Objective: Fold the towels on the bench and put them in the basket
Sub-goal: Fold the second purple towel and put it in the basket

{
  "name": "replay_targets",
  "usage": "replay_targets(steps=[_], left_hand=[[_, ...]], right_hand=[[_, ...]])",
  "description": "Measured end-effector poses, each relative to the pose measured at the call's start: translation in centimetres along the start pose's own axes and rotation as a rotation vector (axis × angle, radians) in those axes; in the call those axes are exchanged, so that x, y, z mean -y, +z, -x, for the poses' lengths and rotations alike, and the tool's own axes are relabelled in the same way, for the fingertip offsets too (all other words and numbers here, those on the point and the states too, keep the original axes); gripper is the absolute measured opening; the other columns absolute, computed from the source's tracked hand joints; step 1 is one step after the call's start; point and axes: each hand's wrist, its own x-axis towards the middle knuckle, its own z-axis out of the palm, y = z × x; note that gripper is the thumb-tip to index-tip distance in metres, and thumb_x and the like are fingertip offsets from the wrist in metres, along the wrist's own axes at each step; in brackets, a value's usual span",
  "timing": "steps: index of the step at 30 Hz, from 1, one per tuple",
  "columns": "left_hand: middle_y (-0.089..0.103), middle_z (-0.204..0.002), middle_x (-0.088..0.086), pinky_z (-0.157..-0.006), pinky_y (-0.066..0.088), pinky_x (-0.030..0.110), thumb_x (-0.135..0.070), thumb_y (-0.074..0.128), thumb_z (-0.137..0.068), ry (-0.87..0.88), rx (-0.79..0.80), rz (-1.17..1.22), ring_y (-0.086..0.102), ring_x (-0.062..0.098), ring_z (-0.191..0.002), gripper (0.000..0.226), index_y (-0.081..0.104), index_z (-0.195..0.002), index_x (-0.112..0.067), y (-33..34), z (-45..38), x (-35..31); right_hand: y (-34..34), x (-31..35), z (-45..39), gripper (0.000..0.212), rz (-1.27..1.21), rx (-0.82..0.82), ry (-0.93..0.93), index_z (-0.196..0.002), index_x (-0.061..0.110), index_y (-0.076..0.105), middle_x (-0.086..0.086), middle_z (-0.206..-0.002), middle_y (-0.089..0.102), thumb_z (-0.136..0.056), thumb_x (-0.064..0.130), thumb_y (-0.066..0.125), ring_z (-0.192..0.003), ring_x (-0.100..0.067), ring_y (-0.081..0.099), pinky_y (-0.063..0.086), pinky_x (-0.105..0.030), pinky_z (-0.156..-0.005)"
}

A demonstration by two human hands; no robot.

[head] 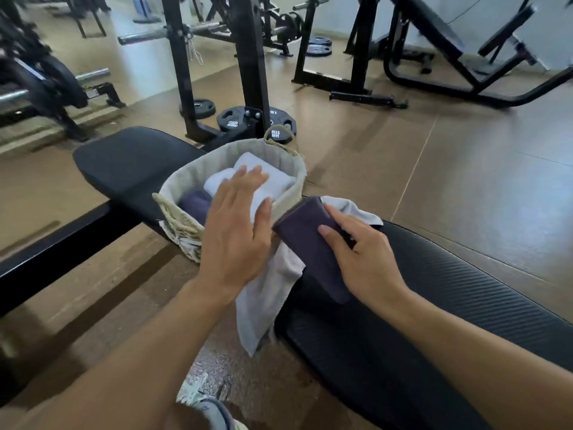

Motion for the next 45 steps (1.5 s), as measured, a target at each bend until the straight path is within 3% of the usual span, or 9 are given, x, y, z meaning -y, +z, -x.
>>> replay_targets(steps=[7,10,13,15,23,26,29,36,45], left_hand=[[0.042,-0.157,0.010,-0.127,0.008,0.049,-0.020,0.048,-0.101,-0.230,-0.037,-0.388,0.022,0.026,-0.154,0.049,0.044,-0.148,-0.007,-3.8,-2.9,4.8],[0.038,-0.159,0.012,-0.126,0.011,0.051,-0.019,0.052,-0.097,-0.303,0.068,-0.490,0.022,0.031,-0.153,0.058,0.039,-0.151,-0.005,-3.7,-3.2,6.1],[0.047,-0.152,0.014,-0.120,0.025,0.054,-0.018,0.047,-0.083,-0.297,0.096,-0.520,0.038,0.035,-0.142,0.066,0.043,-0.147,-0.002,-3.4,-3.3,7.1],[0.050,-0.148,0.018,-0.114,0.032,0.055,-0.015,0.043,-0.074,-0.282,0.075,-0.492,0.044,0.038,-0.135,0.072,0.046,-0.144,0.003,-3.3,-3.3,7.4],[0.055,-0.139,0.018,-0.111,0.036,0.054,-0.019,0.048,-0.074,-0.270,0.123,-0.517,0.048,0.038,-0.126,0.066,0.055,-0.135,0.003,-3.5,-3.0,7.8],[0.058,-0.135,0.016,-0.109,0.036,0.055,-0.019,0.054,-0.076,-0.258,0.143,-0.545,0.048,0.038,-0.124,0.053,0.062,-0.125,-0.001,-3.6,-3.0,7.7],[0.058,-0.137,0.016,-0.112,0.035,0.056,-0.014,0.061,-0.078,-0.255,0.143,-0.560,0.046,0.039,-0.128,0.046,0.066,-0.122,-0.002,-3.6,-2.9,7.6],[0.049,-0.150,0.006,-0.124,0.001,0.057,-0.029,0.047,-0.093,-0.260,0.261,-0.775,0.027,0.035,-0.148,0.037,0.070,-0.121,-0.018,-4.0,-2.7,5.7],[0.061,-0.133,-0.001,-0.124,0.002,0.056,-0.036,0.041,-0.098,-0.253,0.283,-0.815,0.038,0.031,-0.139,0.038,0.077,-0.105,-0.024,-4.1,-2.7,5.5]], right_hand=[[5.4,8.2,-9.2,0.028,-0.036,0.069,-0.115,-0.128,0.025,0.068,0.005,-0.115,0.073,-0.103,0.029,0.054,-0.105,-0.012,0.065,0.049,-0.026,-0.092],[8.5,8.9,-12.7,0.025,0.076,0.195,-0.029,-0.106,0.016,0.073,0.002,-0.093,0.070,-0.103,0.031,0.053,-0.081,-0.013,0.060,0.042,-0.009,-0.071],[12.5,7.6,-15.1,0.040,0.179,0.231,0.046,-0.096,0.027,0.075,0.004,-0.087,0.071,-0.092,0.056,0.048,-0.082,-0.021,0.065,0.050,-0.031,-0.082],[14.4,6.7,-16.2,0.045,0.185,0.229,0.089,-0.102,0.036,0.074,0.004,-0.089,0.074,-0.085,0.064,0.044,-0.087,-0.025,0.068,0.053,-0.043,-0.088],[17.1,6.7,-15.3,0.033,0.231,0.288,0.183,-0.118,0.023,0.071,-0.009,-0.109,0.072,-0.100,0.042,0.051,-0.103,-0.033,0.065,0.051,-0.044,-0.095],[17.1,6.7,-14.9,0.032,0.283,0.277,0.093,-0.115,0.018,0.069,-0.011,-0.112,0.071,-0.101,0.039,0.050,-0.106,-0.034,0.064,0.050,-0.041,-0.093],[16.2,6.9,-14.5,0.040,0.412,0.310,-0.090,-0.138,0.013,0.055,-0.016,-0.136,0.059,-0.105,0.032,0.044,-0.125,-0.036,0.053,0.043,-0.044,-0.104],[15.2,6.4,-13.9,0.053,0.424,0.530,-0.224,-0.157,0.009,0.023,-0.011,-0.162,0.032,-0.109,0.027,0.036,-0.145,-0.028,0.035,0.029,-0.037,-0.116],[16.3,6.0,-14.4,0.062,0.546,0.650,-0.128,-0.161,0.011,-0.001,-0.008,-0.170,0.006,-0.110,0.032,0.028,-0.155,-0.026,0.016,0.015,-0.036,-0.123]])
